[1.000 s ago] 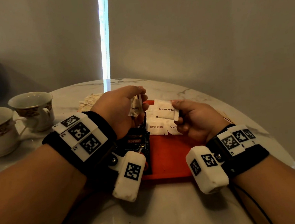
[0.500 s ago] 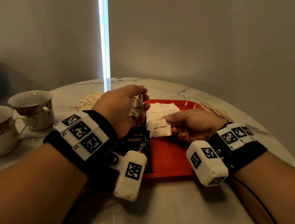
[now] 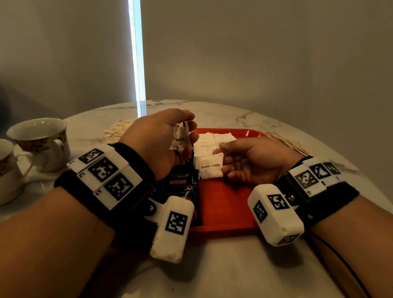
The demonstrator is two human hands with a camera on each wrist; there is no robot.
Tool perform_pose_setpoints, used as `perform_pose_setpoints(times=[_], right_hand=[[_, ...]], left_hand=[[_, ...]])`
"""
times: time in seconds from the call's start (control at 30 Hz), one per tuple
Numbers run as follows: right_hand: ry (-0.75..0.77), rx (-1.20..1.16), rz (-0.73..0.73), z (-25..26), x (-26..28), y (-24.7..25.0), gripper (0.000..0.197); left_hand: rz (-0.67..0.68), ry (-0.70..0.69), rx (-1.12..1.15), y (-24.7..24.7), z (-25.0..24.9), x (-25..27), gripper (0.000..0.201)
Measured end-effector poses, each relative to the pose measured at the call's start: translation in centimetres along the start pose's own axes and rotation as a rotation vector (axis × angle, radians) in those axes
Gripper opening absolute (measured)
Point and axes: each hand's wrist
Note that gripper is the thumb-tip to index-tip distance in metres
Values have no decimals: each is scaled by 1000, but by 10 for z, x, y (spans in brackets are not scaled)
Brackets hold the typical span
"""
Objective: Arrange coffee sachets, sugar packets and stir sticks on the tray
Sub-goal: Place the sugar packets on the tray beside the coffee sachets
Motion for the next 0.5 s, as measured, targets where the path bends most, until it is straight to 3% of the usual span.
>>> perform_pose_setpoints(times=[0.5], right_hand=[[62,14,-83,1,1,2,28]], left_hand=[[7,-5,10,-1,0,3,14]])
Point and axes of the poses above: each hand's wrist, its own x-axis away from the middle knuckle, its own y-axis out of the back of the hand, z = x × y, and after that the axes turned 10 degrees about y, right-handed
